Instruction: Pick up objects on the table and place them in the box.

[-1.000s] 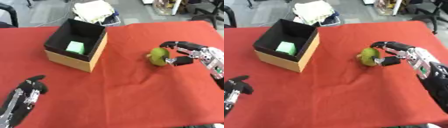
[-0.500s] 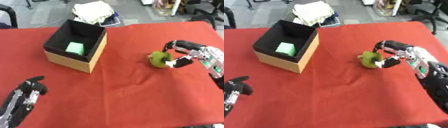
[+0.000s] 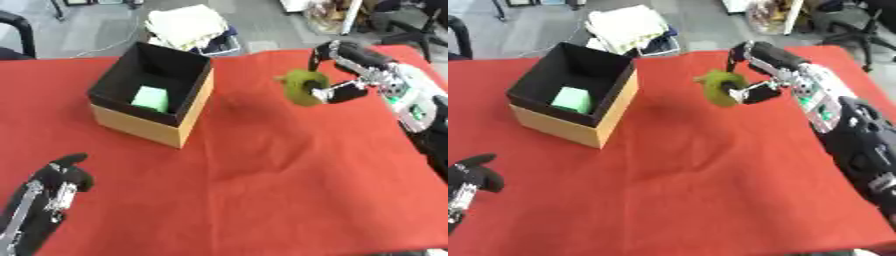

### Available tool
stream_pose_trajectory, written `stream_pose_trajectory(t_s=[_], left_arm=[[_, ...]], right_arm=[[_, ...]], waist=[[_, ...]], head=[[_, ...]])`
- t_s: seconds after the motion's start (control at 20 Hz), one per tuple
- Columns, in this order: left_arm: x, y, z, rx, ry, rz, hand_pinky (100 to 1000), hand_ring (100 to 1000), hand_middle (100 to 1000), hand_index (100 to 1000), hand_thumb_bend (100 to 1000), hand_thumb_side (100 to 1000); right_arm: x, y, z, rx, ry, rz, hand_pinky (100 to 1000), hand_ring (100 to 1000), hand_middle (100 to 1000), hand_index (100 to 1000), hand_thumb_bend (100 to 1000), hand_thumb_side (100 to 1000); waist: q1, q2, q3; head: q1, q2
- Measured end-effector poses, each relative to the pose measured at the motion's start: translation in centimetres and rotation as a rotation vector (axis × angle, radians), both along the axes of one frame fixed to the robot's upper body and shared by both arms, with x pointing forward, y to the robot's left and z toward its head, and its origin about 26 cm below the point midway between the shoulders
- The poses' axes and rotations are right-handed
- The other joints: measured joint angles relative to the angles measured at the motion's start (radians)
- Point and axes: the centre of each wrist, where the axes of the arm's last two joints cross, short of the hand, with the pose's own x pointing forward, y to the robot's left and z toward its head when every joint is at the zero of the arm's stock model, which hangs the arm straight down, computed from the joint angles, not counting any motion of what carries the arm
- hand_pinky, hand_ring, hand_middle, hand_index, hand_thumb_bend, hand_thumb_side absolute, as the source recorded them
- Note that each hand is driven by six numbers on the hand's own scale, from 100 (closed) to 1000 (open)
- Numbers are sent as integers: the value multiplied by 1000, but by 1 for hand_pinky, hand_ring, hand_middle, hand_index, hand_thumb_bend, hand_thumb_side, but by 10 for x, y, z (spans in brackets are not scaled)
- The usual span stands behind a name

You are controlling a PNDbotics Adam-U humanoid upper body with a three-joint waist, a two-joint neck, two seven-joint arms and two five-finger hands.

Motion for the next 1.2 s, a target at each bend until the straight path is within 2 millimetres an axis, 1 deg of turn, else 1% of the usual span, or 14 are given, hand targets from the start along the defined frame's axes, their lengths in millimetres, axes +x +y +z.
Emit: stream_pose_trajectory(t_s=[0.1, 0.25, 0.35, 0.45, 0.7, 0.75, 0.9, 0.95, 1.0, 1.15, 1.2], left_arm=[[0, -1, -1, 2, 3, -8, 608, 583, 523, 825, 100, 775], [0, -4, -1, 5, 6, -26, 608, 584, 524, 825, 100, 774], [0, -8, 0, 4, 4, -45, 608, 584, 524, 825, 100, 773], [1, -12, 1, 3, 1, -64, 608, 584, 524, 825, 100, 773], [1, -19, 2, 2, 3, -101, 608, 584, 525, 825, 100, 774], [1, -20, 2, 3, 2, -108, 608, 585, 525, 825, 100, 774], [1, -23, 3, 8, 1, -126, 608, 585, 525, 825, 100, 773], [1, -23, 3, 9, 1, -130, 609, 585, 525, 825, 100, 774], [2, -24, 4, 10, -1, -135, 609, 585, 525, 825, 100, 774], [2, -26, 4, 12, 1, -147, 608, 585, 525, 825, 100, 774], [2, -27, 4, 12, 1, -151, 609, 585, 526, 825, 100, 774]], right_arm=[[8, 15, 20, 8, -38, 45, 751, 752, 575, 346, 100, 152], [21, 37, 44, 12, -71, 97, 754, 753, 586, 356, 100, 150], [31, 53, 54, 11, -72, 127, 757, 755, 591, 361, 100, 146], [40, 66, 57, 2, -66, 147, 759, 757, 596, 368, 100, 145], [56, 91, 52, -41, -40, 173, 768, 766, 629, 430, 100, 157], [58, 95, 49, -47, -34, 177, 771, 768, 640, 450, 100, 156], [64, 107, 40, -70, -16, 187, 774, 772, 652, 467, 100, 155], [65, 110, 38, -76, -13, 191, 775, 775, 665, 537, 100, 156], [66, 113, 35, -84, -10, 194, 778, 779, 674, 559, 100, 154], [69, 124, 27, -105, -7, 211, 782, 790, 708, 703, 100, 140], [69, 127, 25, -109, -11, 217, 783, 791, 713, 724, 100, 137]], waist=[[-1, -1, 13], [-1, -4, 34], [1, -4, 51], [2, -4, 67], [0, -4, 104], [-1, -4, 108], [-2, -4, 124], [-2, -4, 126], [-2, -4, 129], [-2, -4, 137], [-3, -4, 138]], head=[[-4, 0], [-11, -1], [-18, -3], [-28, -8], [-55, -10], [-59, -10], [-69, -11], [-72, -11], [-74, -14], [-75, -19], [-76, -19]])
